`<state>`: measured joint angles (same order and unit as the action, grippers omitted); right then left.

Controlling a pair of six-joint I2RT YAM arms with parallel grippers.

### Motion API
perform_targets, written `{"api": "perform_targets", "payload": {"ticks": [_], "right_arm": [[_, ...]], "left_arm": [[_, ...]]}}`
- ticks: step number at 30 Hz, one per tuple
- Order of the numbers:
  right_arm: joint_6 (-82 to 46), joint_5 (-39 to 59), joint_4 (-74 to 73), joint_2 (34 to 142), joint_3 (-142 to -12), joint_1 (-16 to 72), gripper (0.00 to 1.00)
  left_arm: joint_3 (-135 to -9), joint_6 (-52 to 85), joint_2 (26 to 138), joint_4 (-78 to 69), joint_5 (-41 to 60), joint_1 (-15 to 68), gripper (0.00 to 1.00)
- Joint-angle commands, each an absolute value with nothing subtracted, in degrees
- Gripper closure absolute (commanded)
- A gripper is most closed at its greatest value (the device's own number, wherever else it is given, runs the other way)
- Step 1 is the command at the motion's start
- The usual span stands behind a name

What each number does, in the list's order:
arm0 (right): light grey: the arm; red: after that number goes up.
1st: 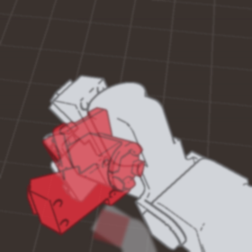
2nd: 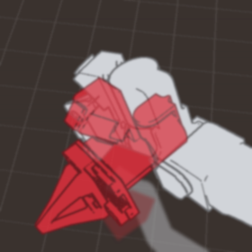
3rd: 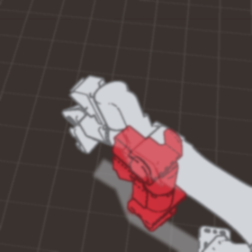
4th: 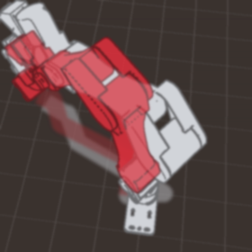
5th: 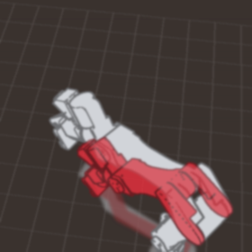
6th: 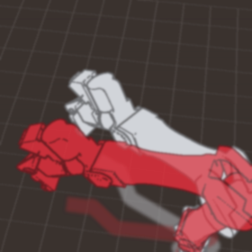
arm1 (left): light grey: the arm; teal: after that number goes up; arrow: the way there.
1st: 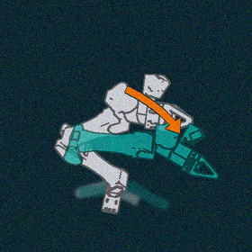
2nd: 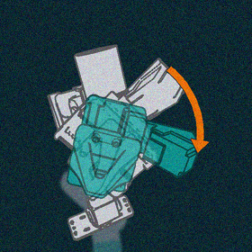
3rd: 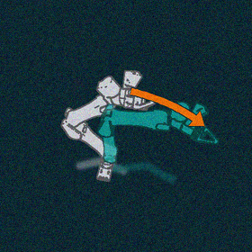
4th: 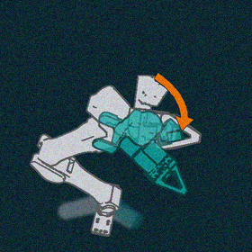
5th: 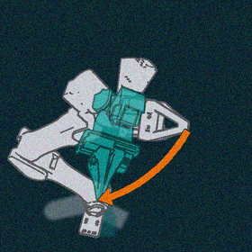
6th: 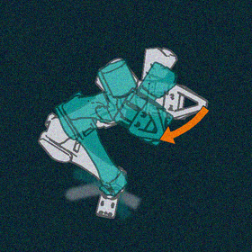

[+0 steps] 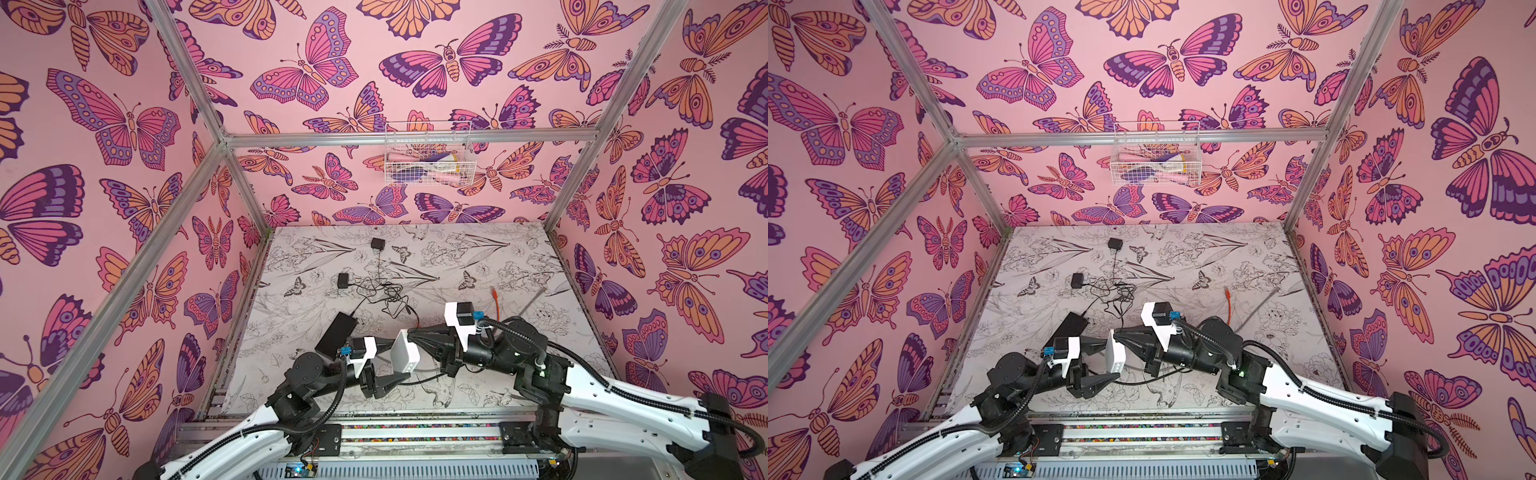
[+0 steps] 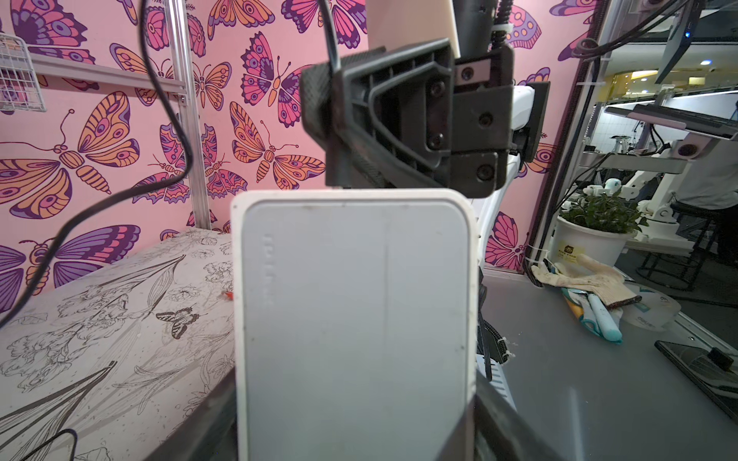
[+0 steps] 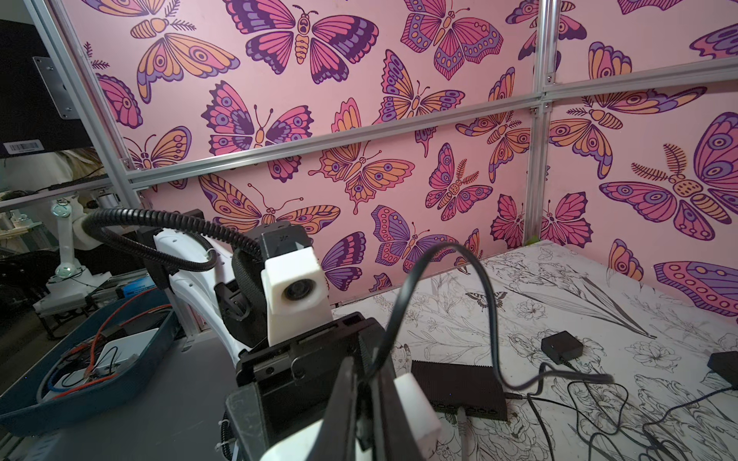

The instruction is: Insert the plug into the switch port

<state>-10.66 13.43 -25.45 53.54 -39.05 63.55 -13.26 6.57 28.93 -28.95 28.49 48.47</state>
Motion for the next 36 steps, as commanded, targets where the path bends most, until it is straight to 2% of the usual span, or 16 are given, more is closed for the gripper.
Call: {"api": "perform_targets", "payload": {"ticks": [1,36], "right_arm": [[-10.58,13.51,-20.72,55.74,-37.35,64.25,1.0],[-12.18,11.77,-16.79,60.44,-33.49,65.64,1.0]], "left_arm": [[-14.02,6.98,26.91,-38.5,27.29,48.87,1.0],[-14.72,5.55,22.28,-39.55,22.42,48.87,1.0]]}}
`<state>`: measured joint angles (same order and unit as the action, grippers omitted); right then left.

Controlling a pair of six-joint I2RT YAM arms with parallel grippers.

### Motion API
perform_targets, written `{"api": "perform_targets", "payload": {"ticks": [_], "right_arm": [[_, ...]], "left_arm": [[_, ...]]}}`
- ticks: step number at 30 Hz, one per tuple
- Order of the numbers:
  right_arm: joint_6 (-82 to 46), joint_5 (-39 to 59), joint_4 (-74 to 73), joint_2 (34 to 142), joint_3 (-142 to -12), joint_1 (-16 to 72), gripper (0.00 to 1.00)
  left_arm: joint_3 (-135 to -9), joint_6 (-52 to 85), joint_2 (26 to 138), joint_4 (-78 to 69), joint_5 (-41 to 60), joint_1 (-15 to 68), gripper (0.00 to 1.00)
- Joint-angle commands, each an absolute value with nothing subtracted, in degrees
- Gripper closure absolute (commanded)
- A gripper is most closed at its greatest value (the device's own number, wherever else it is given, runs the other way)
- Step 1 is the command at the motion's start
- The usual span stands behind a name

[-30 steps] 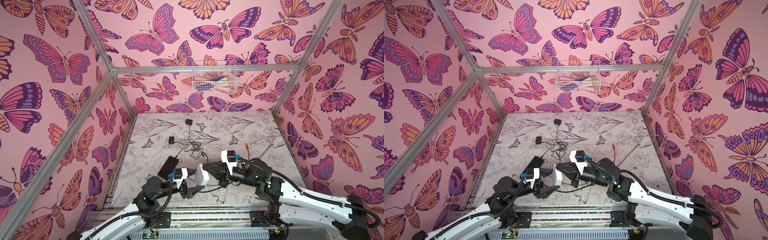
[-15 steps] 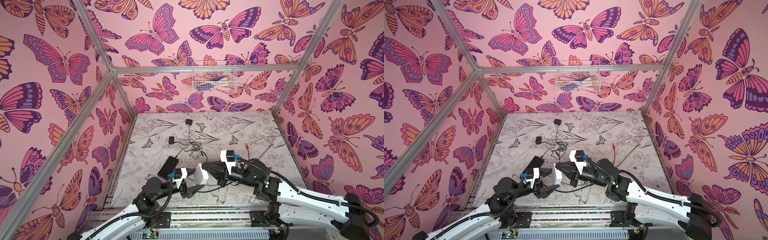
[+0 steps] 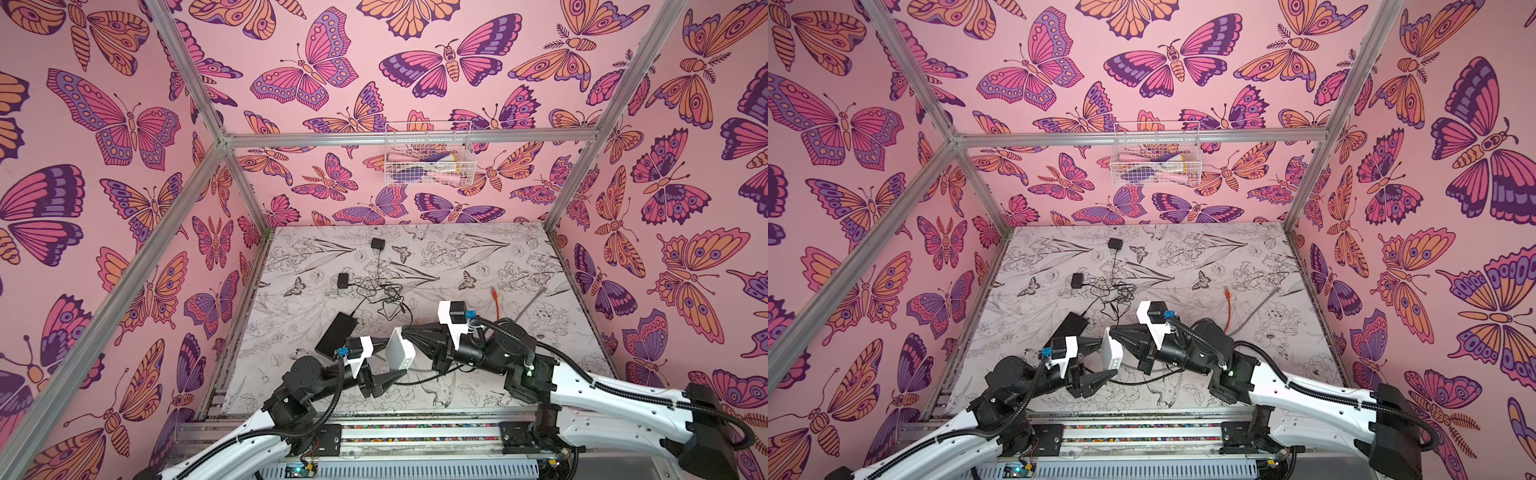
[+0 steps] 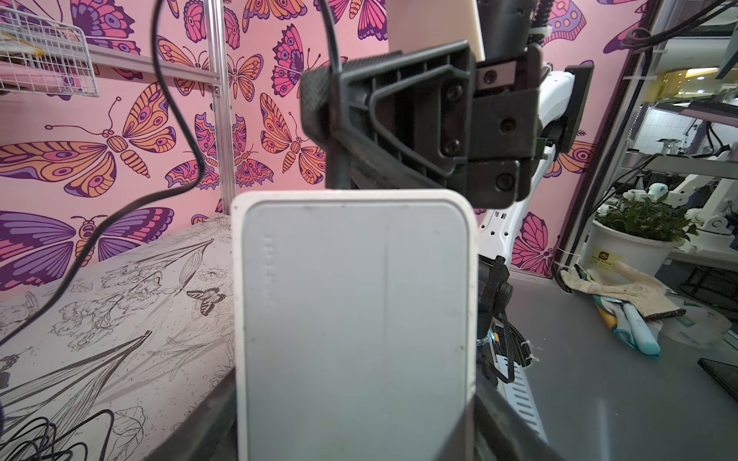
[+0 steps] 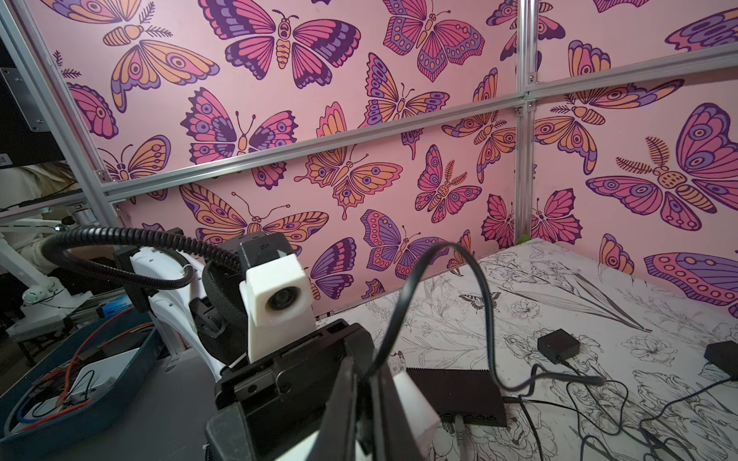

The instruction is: Insert the plug into the switch port

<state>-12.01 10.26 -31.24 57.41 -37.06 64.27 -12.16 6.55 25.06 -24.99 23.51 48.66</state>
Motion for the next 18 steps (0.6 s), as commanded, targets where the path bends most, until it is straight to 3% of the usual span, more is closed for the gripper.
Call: {"api": "perform_targets", "payload": {"ticks": [1,18], "right_arm": [[-12.22,11.79,-16.47,60.57,-33.43,65.71,1.0],[-15.17,11.34,-15.19,62.7,-31.13,66.57,1.0]], "left_arm": [[-14.68,5.58,22.16,-39.56,22.19,48.87,1.0],[-13.11,5.01,18.52,-44.56,17.88,48.87,1.0]]}}
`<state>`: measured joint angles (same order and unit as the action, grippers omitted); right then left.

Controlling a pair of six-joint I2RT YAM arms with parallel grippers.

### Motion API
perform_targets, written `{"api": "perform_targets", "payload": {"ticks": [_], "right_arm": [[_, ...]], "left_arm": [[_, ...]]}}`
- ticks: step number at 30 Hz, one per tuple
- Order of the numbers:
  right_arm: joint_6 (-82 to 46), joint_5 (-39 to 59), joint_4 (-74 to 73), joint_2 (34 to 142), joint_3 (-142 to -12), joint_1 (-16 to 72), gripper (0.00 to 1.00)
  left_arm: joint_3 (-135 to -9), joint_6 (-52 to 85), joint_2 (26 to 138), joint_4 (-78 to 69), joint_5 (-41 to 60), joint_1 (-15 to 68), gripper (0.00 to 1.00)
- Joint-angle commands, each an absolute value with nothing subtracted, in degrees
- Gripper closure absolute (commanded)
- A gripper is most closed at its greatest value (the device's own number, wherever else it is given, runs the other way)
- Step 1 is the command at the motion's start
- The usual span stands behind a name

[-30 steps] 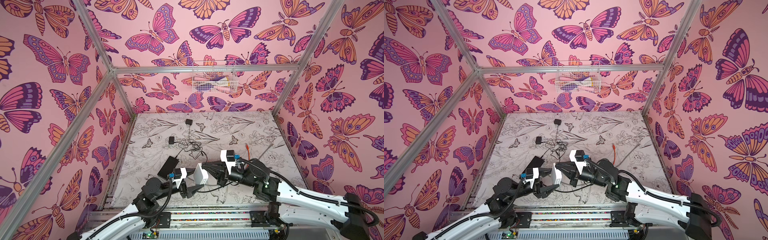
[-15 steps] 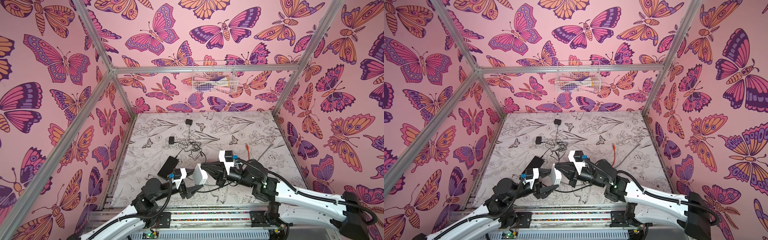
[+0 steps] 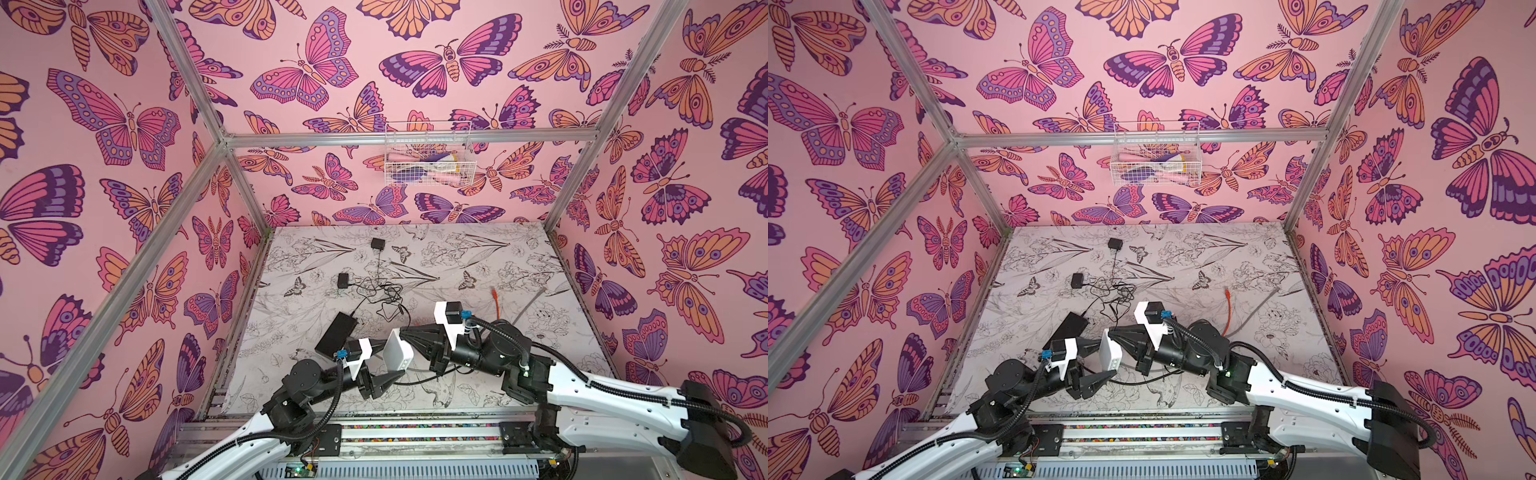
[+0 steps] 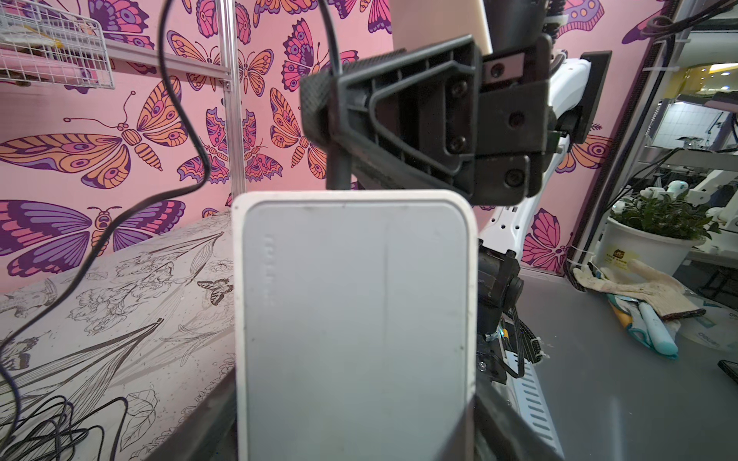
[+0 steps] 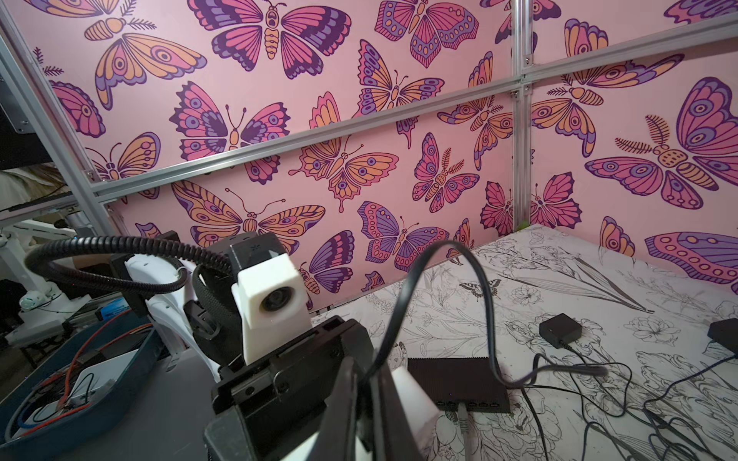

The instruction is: Insert the plug into the switch port

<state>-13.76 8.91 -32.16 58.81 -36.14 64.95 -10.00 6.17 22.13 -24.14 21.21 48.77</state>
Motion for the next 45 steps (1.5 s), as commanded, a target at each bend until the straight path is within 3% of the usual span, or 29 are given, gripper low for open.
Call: {"api": "perform_targets", "payload": {"ticks": [1,26,29,31,34,39,45], "right_arm": [[-15.44,11.37,-15.29,62.85,-30.96,66.68,1.0],[-15.22,8.72,-10.28,66.34,-32.87,70.06,1.0],[-14.05,8.23,-8.08,64.52,-35.55,70.06,0.84],[-12.91,7.54,-6.12,62.99,-37.84,70.06,0.63],[-11.02,6.5,-2.55,60.39,-41.26,70.05,0.48],[-10.29,4.46,1.99,58.62,-44.55,70.09,0.41],[-16.01,-5.12,2.05,60.77,-44.12,69.82,0.35]], "left_arm": [[-12.94,4.86,18.19,-44.56,17.63,48.87,1.0],[-12.7,3.18,15.42,-41.55,13.96,48.87,1.0],[-12.85,2.2,16.11,-35.57,11.69,48.87,1.0],[-12.46,1.51,16.88,-31.92,8.79,48.87,1.0],[-11.45,1.26,17.79,-28.84,4.66,48.78,1.0],[-10.49,1.42,18.76,-26.65,0.03,48.78,1.0],[-10.61,1.05,20.93,-26.96,-3.09,48.78,1.0]]}}
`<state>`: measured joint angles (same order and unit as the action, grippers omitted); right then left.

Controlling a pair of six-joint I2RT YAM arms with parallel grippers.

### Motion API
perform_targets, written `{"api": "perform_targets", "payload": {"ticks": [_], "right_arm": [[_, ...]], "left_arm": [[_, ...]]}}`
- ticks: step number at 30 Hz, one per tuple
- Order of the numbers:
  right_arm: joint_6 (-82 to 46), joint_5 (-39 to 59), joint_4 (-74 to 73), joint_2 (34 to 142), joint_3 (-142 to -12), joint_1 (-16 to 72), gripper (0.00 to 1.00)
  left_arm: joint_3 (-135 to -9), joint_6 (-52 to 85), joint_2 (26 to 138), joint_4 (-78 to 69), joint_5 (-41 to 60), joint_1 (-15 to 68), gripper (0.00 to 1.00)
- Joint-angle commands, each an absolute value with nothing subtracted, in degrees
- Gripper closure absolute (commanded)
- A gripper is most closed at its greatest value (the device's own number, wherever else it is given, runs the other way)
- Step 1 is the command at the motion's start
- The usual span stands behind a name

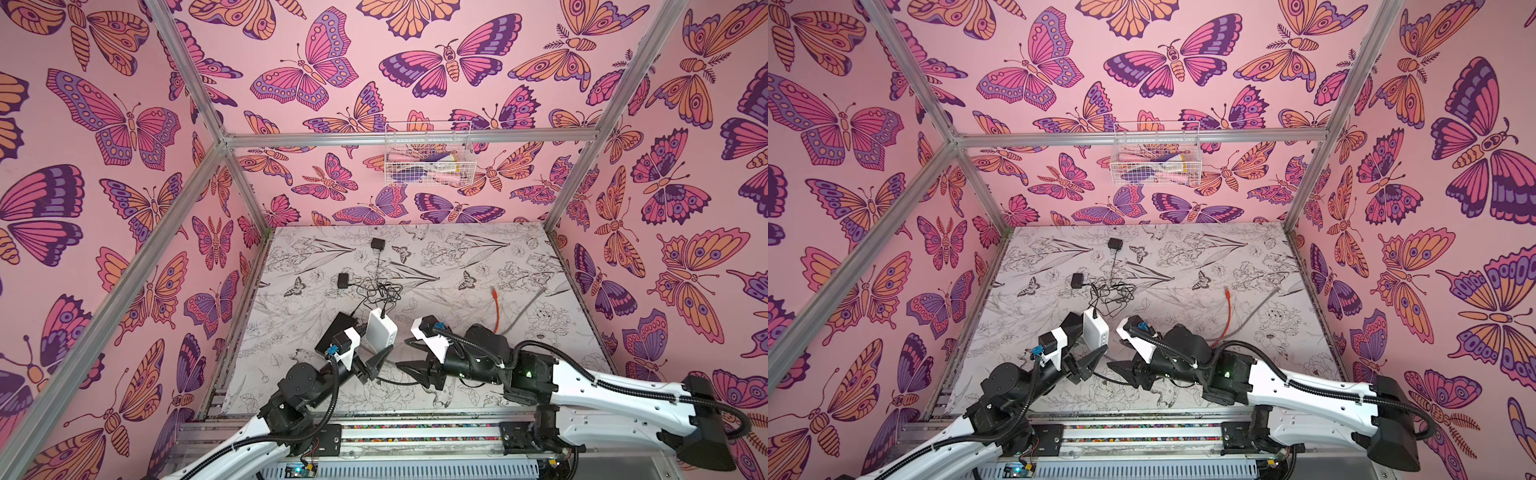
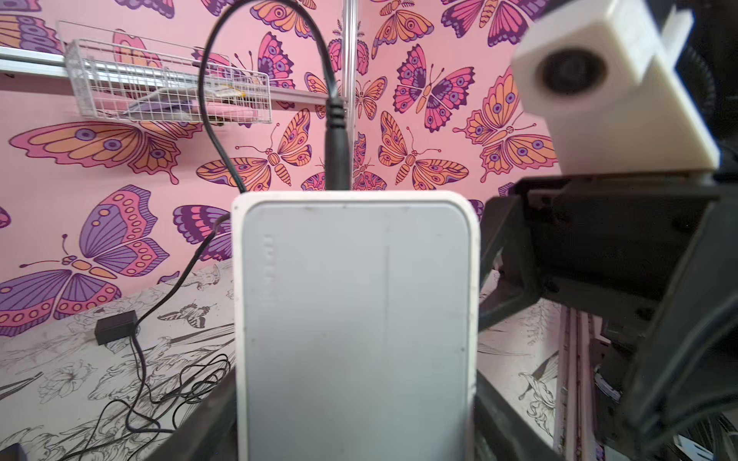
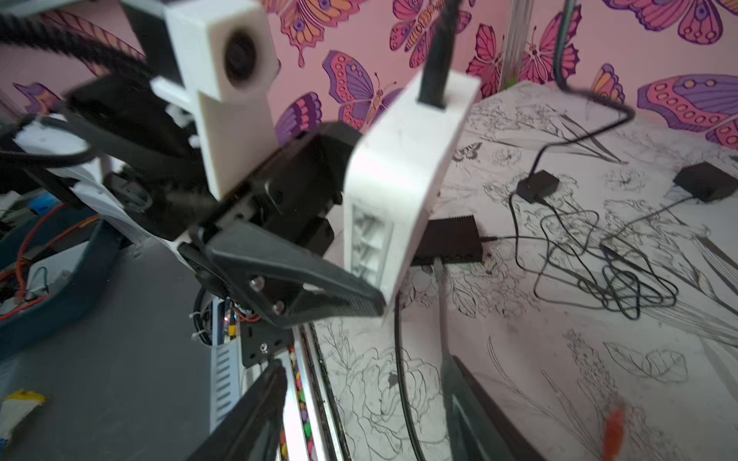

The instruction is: Insert the plug into the switch port

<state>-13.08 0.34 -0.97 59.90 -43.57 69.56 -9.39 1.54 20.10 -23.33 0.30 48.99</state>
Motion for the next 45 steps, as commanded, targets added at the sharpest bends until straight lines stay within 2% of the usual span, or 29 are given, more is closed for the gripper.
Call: {"api": "perform_targets", "payload": {"ticks": [1,12,18,37,45], "right_arm": [[-16.93,-5.48,1.2,61.29,-44.06,69.63,0.34],[-23.78,-0.23,-5.31,64.23,-46.19,65.16,0.3],[-29.67,3.98,-9.09,64.86,-45.62,60.84,0.23],[-32.78,5.97,-14.67,67.64,-46.88,59.64,0.24],[-32.48,4.22,-14.94,71.09,-49.56,59.59,0.31]], "left_arm": [[-10.55,1.05,21.93,-27.46,-3.55,48.78,1.0],[-9.48,2.35,30.75,-36.11,-4.49,48.87,1.0],[-7.82,3.22,31.27,-39.13,-5.25,48.96,1.0],[-7.62,4.02,35.01,-40.76,-7.56,49.48,1.0],[-8.42,5.8,38.58,-42.86,-7.82,50.49,1.0]]}}
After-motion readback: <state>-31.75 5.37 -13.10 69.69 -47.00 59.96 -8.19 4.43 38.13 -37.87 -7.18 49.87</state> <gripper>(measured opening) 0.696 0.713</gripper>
